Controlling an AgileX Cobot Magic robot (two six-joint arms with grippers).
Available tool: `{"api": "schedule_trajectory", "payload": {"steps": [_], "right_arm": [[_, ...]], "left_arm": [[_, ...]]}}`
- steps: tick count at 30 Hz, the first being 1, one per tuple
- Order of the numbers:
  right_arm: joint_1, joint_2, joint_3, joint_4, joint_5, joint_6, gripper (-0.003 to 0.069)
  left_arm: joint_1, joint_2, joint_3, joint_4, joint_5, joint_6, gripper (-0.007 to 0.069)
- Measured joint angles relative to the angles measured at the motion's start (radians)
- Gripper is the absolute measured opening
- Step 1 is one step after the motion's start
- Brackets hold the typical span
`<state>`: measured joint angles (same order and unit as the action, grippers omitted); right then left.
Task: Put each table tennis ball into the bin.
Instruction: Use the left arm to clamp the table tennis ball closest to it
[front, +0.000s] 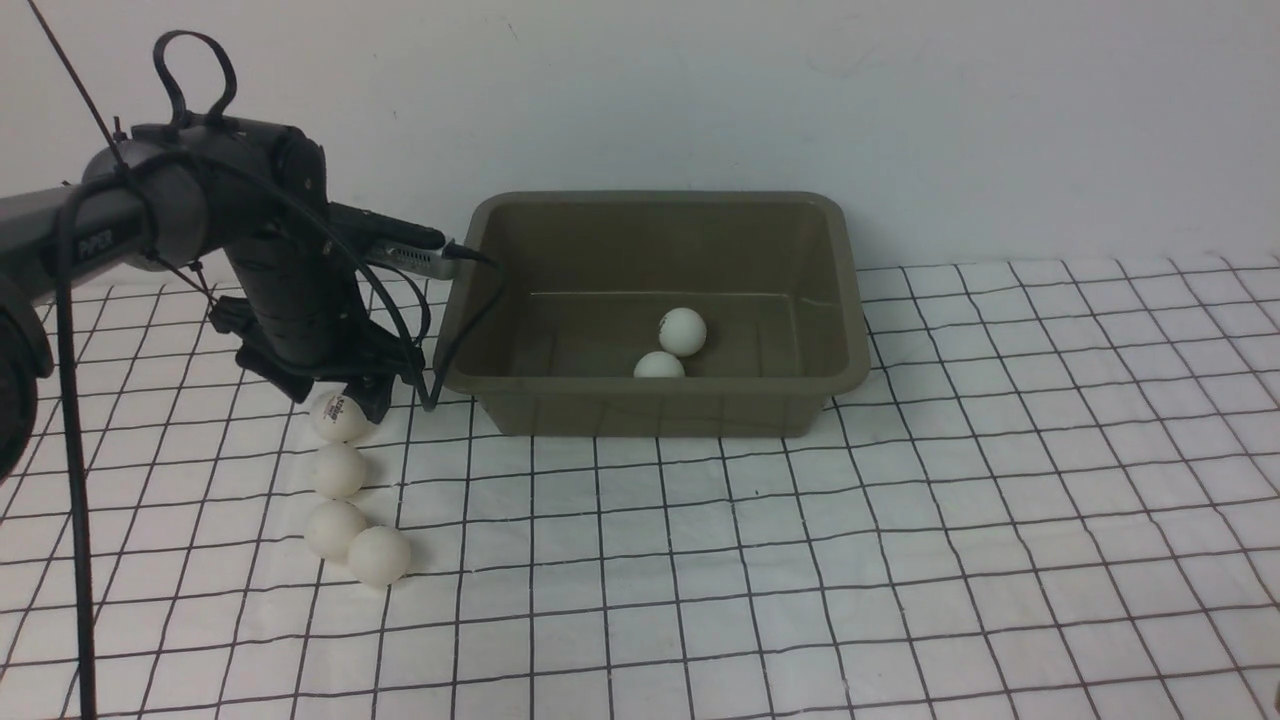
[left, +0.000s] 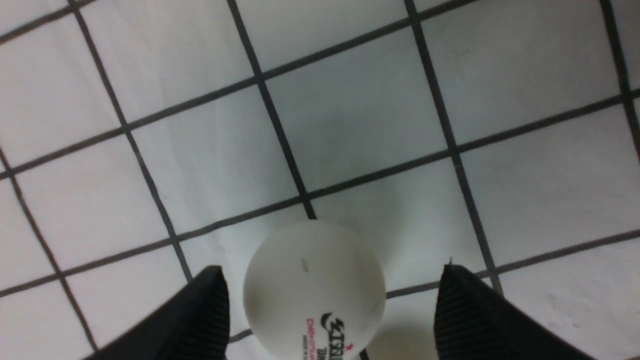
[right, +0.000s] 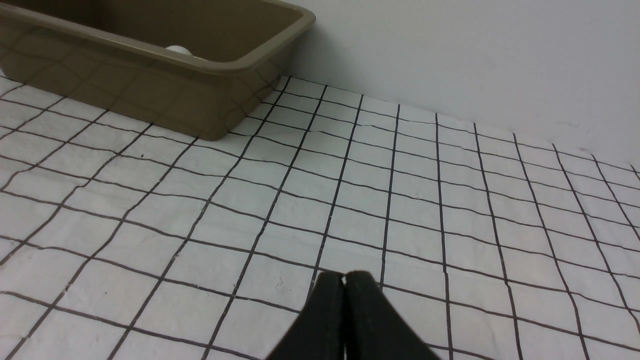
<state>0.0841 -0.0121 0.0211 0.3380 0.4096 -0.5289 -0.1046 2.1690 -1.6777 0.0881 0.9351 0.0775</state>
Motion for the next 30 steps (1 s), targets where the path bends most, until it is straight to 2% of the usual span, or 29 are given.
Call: {"api": "schedule_trajectory", "payload": {"steps": [9, 13, 15, 17, 23, 30], "right_arm": [[0.0, 0.0, 0.0, 0.0, 0.0, 0.0, -0.0018], [0.0, 0.0, 0.0, 0.0, 0.0, 0.0, -0.0018], [0.0, 0.0, 0.0, 0.0, 0.0, 0.0, -0.0018], [0.0, 0.0, 0.0, 0.0, 0.0, 0.0, -0.0018], [0.0, 0.0, 0.0, 0.0, 0.0, 0.0, -0.0018], [0.0, 0.0, 0.0, 0.0, 0.0, 0.0, -0.0018]], "left_arm": [[0.0, 0.031, 0.0, 0.004, -0.006, 0.0, 0.0486], [0.0, 0.042, 0.0, 0.005, -0.019, 0.0, 0.0424], [0.0, 0.048, 0.0, 0.005, -0.024, 0.0, 0.0364], [0.0, 0.049, 0.0, 0.012, -0.025, -0.001, 0.0353], [0.0, 0.043, -0.001, 0.125, -0.019, -0.049, 0.0353], [0.001, -0.007, -0.061, 0.246, 0.062, -0.116, 0.0353]]}}
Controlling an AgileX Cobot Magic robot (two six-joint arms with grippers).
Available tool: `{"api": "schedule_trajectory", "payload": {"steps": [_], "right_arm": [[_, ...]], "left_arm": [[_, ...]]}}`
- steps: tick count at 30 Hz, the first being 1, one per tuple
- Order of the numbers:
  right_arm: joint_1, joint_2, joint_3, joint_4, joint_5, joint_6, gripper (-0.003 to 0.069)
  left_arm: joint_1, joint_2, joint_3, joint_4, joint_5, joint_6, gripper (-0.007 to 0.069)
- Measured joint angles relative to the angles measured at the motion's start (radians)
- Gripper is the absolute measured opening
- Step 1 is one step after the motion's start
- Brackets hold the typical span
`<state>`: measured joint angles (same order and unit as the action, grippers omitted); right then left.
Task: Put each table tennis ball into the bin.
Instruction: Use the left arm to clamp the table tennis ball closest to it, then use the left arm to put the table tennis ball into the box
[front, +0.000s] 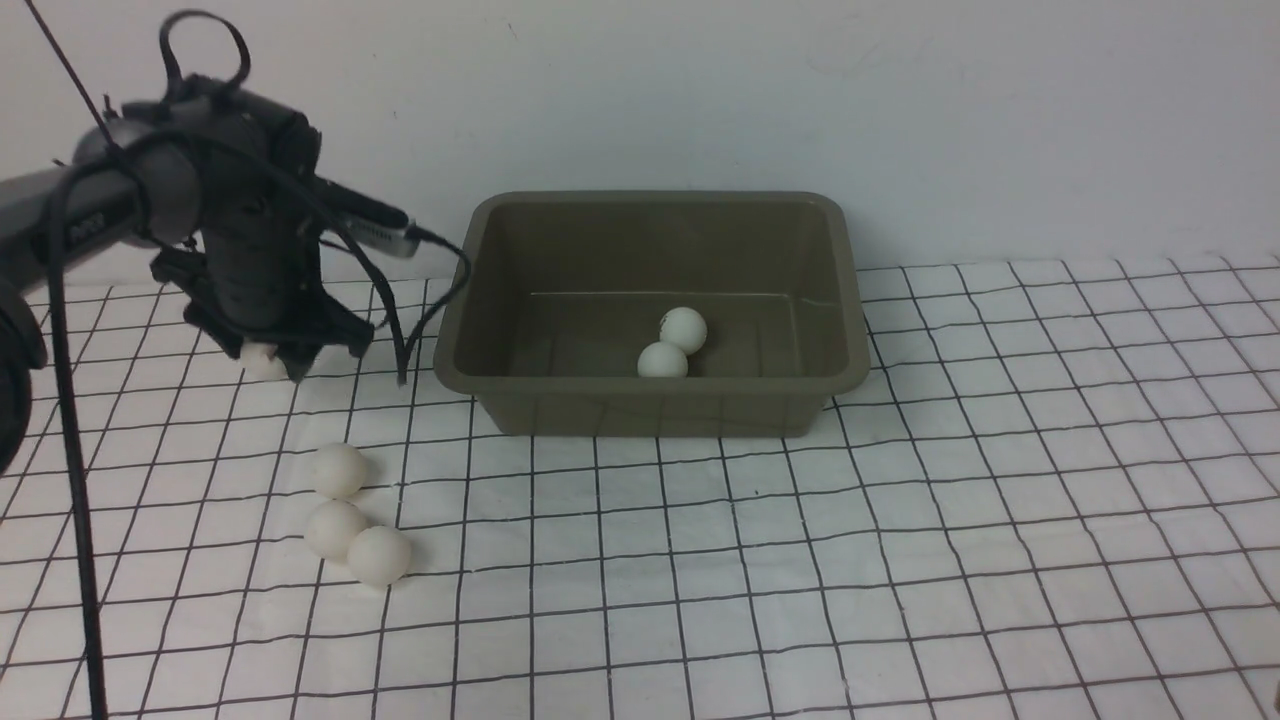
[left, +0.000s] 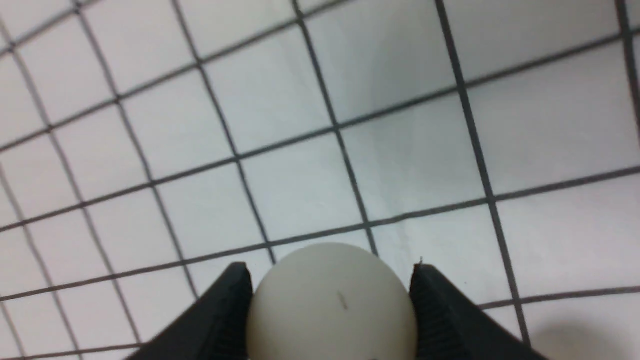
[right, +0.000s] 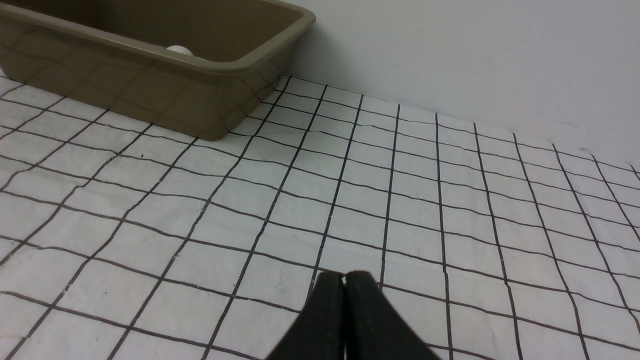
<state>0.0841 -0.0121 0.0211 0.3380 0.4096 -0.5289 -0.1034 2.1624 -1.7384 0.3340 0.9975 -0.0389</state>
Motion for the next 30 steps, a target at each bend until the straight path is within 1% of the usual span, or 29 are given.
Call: {"api": "schedule_trajectory", "payload": {"steps": [3, 6, 10, 12, 14, 18, 21, 26, 30], "right_arm": [[0.0, 0.0, 0.0, 0.0, 0.0, 0.0, -0.0018], [0.0, 0.0, 0.0, 0.0, 0.0, 0.0, -0.0018], [0.0, 0.0, 0.0, 0.0, 0.0, 0.0, -0.0018], [0.0, 0.0, 0.0, 0.0, 0.0, 0.0, -0.0018], [0.0, 0.0, 0.0, 0.0, 0.0, 0.0, -0.0018], [0.0, 0.0, 0.0, 0.0, 0.0, 0.0, -0.0018], [0.0, 0.0, 0.0, 0.0, 0.0, 0.0, -0.0018], [0.0, 0.0, 0.0, 0.0, 0.0, 0.0, -0.0018], [0.0, 0.0, 0.0, 0.0, 0.0, 0.0, -0.0018]], "left_arm": [[-0.001, -0.049, -0.062, -0.013, 0.031, -0.01, 0.0353], [-0.017, -0.092, -0.125, -0.065, 0.047, -0.005, 0.0353], [-0.051, -0.122, -0.174, -0.138, 0.048, 0.029, 0.0353], [-0.112, -0.129, -0.201, -0.219, 0.047, 0.076, 0.0353], [-0.157, -0.123, -0.201, -0.253, 0.046, 0.099, 0.0353], [-0.257, -0.077, -0.201, -0.259, 0.009, 0.117, 0.0353], [-0.297, -0.039, -0.201, -0.244, -0.019, 0.117, 0.0353], [-0.331, 0.015, -0.201, -0.24, -0.042, 0.117, 0.0353], [-0.337, 0.042, -0.201, -0.241, -0.059, 0.116, 0.0353]]}}
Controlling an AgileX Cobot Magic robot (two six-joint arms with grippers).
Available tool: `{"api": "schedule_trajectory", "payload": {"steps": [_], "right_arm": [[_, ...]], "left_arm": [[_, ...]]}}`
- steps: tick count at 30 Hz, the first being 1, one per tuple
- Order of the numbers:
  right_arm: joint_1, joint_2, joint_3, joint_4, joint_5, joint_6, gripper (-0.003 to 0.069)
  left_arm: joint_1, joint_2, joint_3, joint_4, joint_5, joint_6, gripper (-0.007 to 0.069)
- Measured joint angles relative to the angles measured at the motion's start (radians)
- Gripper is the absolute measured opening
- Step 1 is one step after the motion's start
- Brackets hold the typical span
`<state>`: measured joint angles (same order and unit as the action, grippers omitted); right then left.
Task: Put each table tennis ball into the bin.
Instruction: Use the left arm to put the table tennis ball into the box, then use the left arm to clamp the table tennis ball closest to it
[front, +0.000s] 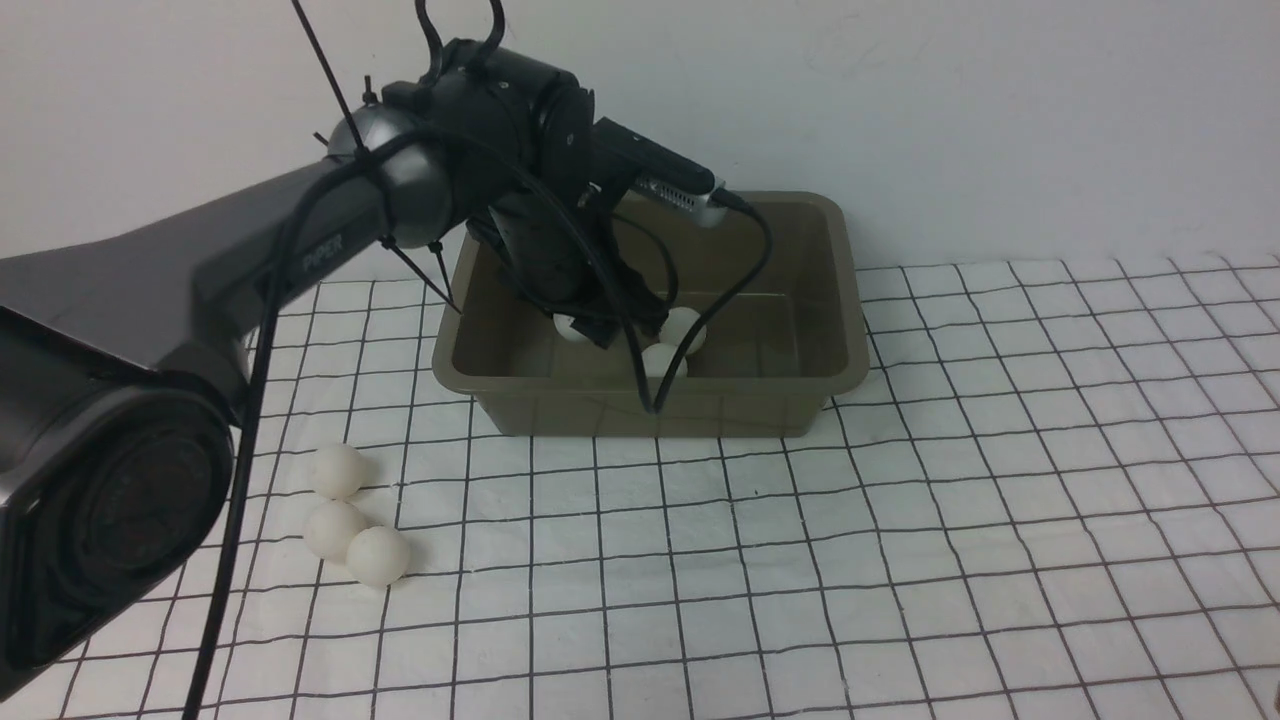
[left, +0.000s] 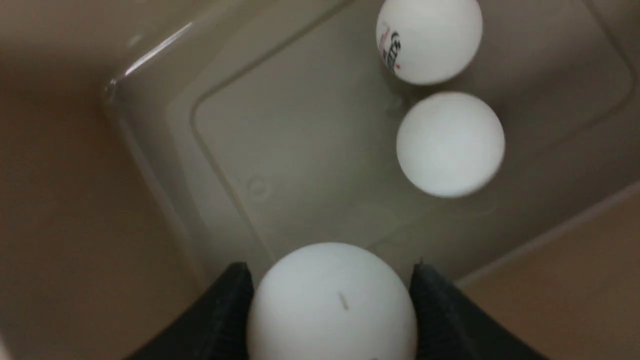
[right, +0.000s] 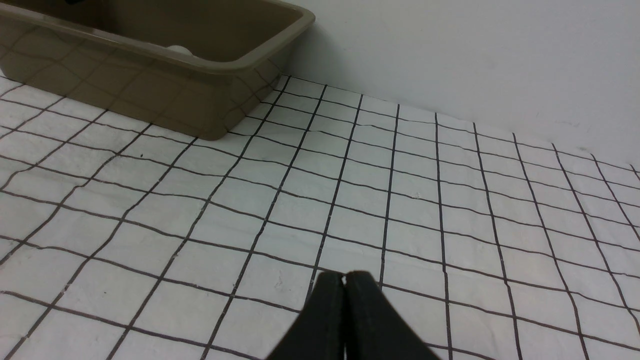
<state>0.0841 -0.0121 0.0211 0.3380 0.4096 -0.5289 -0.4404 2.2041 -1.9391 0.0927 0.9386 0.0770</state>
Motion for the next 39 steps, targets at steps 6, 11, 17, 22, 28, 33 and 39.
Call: {"api": "schedule_trajectory", "payload": {"steps": [6, 11, 17, 22, 28, 33, 39], "right_arm": [[0.0, 0.0, 0.0, 0.0, 0.0, 0.0, -0.0018], [0.0, 0.0, 0.0, 0.0, 0.0, 0.0, -0.0018], [0.0, 0.0, 0.0, 0.0, 0.0, 0.0, -0.0018], [0.0, 0.0, 0.0, 0.0, 0.0, 0.0, -0.0018], [0.0, 0.0, 0.0, 0.0, 0.0, 0.0, -0.0018], [0.0, 0.0, 0.0, 0.0, 0.0, 0.0, -0.0018], [0.0, 0.0, 0.0, 0.0, 0.0, 0.0, -0.0018]], "left_arm": [[0.0, 0.004, 0.0, 0.0, -0.016, -0.043, 0.0407], [0.0, 0.004, -0.006, 0.0, -0.029, -0.077, 0.0447], [0.017, -0.031, -0.013, -0.008, -0.006, -0.097, 0.0448], [0.125, -0.152, -0.013, -0.011, 0.053, -0.133, 0.0448], [0.256, -0.292, 0.062, -0.011, 0.103, -0.133, 0.0448], [0.38, -0.452, 0.325, -0.045, 0.067, -0.13, 0.0448], [0.397, -0.567, 0.669, -0.117, -0.152, -0.097, 0.0448]]}}
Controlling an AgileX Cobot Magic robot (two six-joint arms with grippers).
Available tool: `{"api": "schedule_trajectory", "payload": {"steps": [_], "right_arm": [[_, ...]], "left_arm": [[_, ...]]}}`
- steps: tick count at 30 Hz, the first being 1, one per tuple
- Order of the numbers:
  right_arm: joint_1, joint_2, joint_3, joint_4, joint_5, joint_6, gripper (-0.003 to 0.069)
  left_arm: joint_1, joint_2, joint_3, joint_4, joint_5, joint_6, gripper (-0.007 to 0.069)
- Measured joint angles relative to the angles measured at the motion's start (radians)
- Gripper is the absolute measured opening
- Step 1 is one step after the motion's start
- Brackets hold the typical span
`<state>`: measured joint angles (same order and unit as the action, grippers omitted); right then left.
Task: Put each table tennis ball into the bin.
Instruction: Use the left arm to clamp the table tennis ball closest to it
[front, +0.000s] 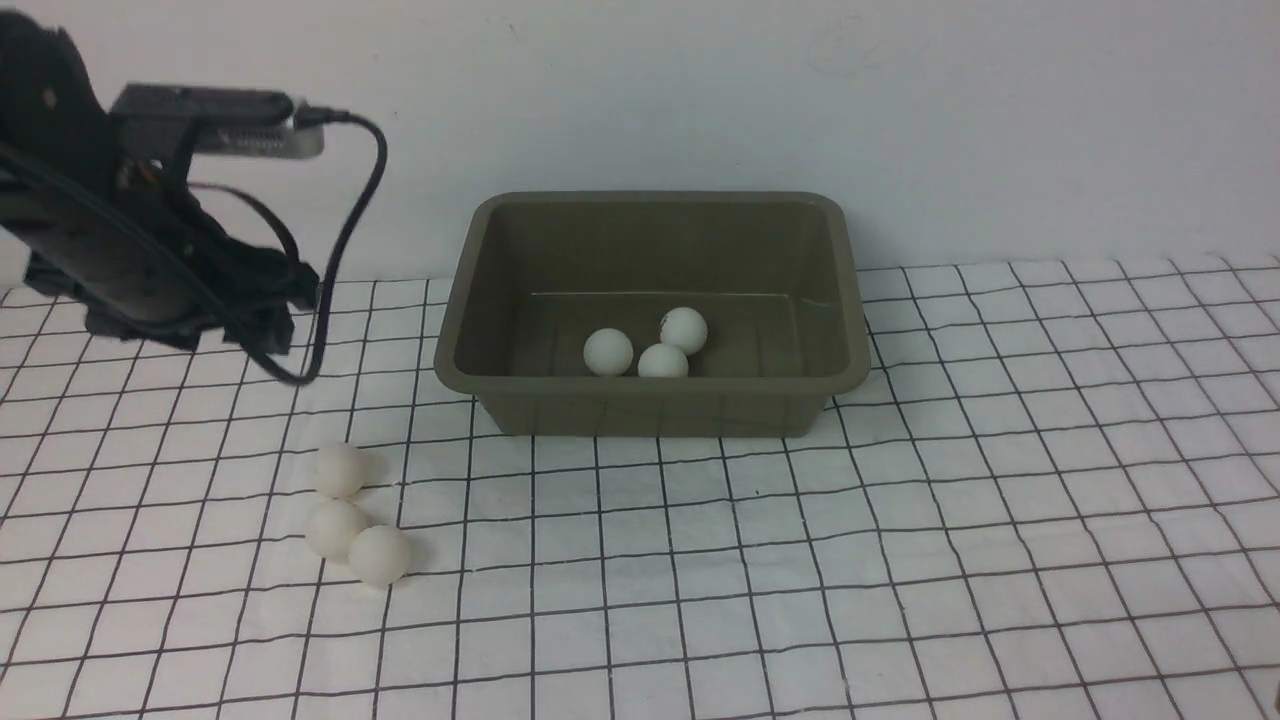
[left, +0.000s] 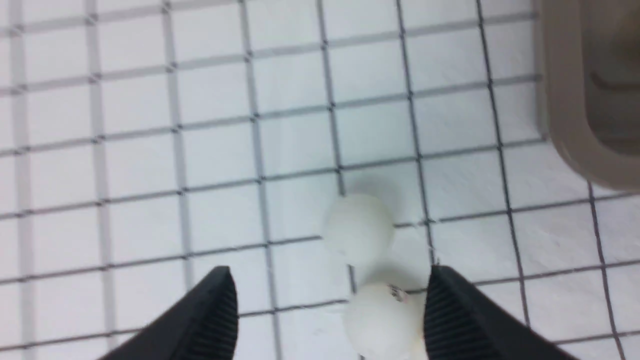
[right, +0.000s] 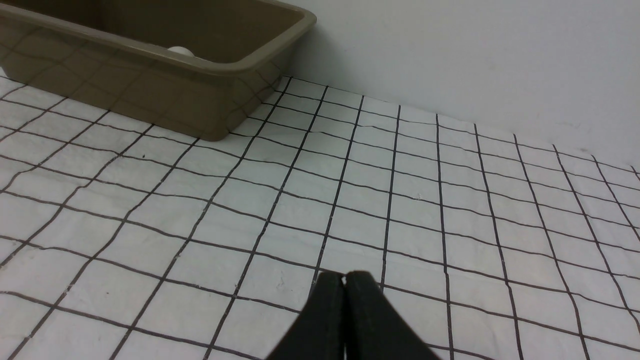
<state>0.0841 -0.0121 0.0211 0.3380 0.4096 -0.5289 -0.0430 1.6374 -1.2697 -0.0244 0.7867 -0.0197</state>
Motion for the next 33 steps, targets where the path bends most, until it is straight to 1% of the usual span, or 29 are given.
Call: {"api": "schedule_trajectory", "payload": {"steps": [5, 10, 24, 33], "right_arm": [[0.0, 0.0, 0.0, 0.0, 0.0, 0.0, -0.0018], [0.0, 0.0, 0.0, 0.0, 0.0, 0.0, -0.0018], [0.0, 0.0, 0.0, 0.0, 0.0, 0.0, -0.0018], [0.0, 0.0, 0.0, 0.0, 0.0, 0.0, -0.0018]], "left_arm": [[-0.003, 0.014, 0.152, -0.067, -0.149, 0.009, 0.0448], [-0.003, 0.059, 0.173, -0.079, -0.213, 0.009, 0.0448], [-0.008, 0.184, 0.174, -0.082, -0.303, 0.011, 0.0448], [-0.015, 0.226, 0.17, -0.082, -0.325, 0.02, 0.0448]]}}
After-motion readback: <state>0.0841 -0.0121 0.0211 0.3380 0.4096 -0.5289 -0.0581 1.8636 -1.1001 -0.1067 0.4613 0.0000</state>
